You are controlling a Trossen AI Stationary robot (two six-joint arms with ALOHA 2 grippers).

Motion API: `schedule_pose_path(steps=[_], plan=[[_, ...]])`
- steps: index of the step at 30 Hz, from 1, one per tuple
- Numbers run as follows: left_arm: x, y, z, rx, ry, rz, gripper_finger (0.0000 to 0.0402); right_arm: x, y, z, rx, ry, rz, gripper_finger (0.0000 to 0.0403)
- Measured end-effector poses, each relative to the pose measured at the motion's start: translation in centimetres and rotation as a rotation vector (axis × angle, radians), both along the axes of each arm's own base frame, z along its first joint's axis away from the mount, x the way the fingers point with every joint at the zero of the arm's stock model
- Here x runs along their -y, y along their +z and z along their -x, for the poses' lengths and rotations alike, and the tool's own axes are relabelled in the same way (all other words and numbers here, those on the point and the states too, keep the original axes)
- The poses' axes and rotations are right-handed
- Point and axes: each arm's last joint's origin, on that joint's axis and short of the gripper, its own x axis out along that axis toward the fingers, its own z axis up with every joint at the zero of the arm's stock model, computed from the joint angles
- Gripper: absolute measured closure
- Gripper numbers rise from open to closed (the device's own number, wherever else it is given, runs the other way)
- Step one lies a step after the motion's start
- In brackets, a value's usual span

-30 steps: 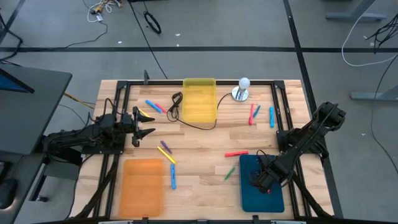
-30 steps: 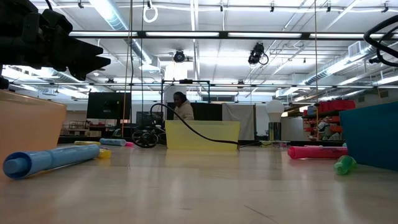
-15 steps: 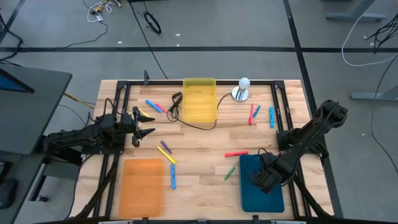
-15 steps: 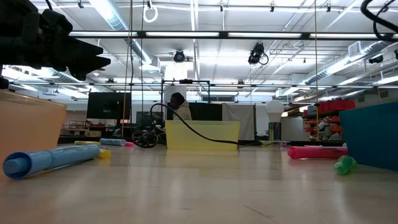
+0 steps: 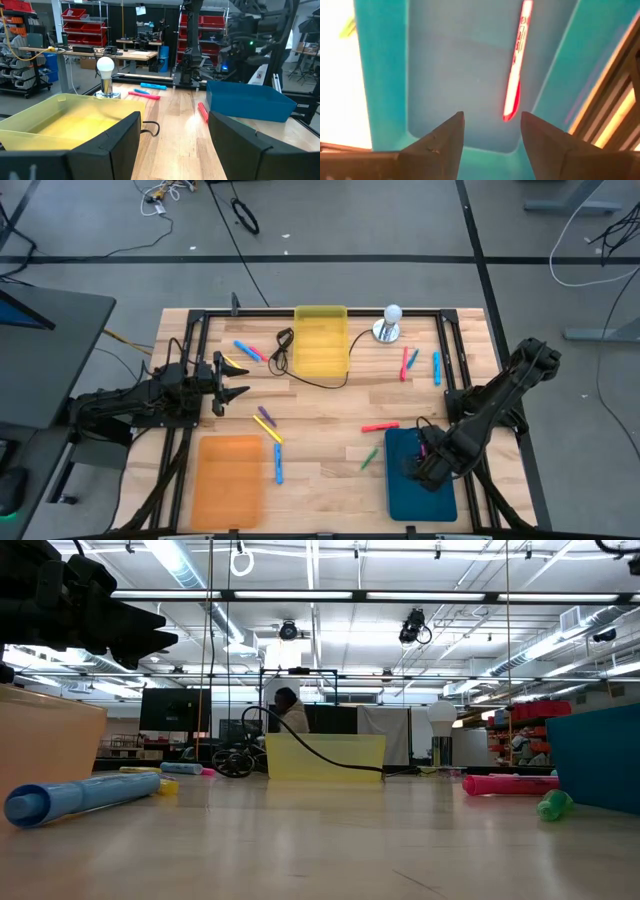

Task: Pick & Place Markers
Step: Put the pink highlighter pen into the blue bin

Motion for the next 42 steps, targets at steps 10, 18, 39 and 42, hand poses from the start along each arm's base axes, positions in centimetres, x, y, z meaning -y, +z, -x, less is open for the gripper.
schedule_pose_path(steps=[10,18,39,42], plan=[[0.0,0.0,0.0,0.0,0.0,0.0,0.0163,0.1,3.8,-0.2,0.042,-0.015,0.068,0.0208],[0.0,0.0,0.0,0.0,0.0,0.0,0.0163,0.3,4.9,0.0,0.023,-0.05,0.082,0.0208],[0.0,0.0,0.0,0.0,0.0,0.0,0.0163,10.4,5.4,-4.8,-0.02,-0.088,0.131,0.0208],[0.0,0.0,0.0,0.0,0.0,0.0,0.0163,12.3,5.4,-5.4,-0.022,-0.108,0.132,0.0208]])
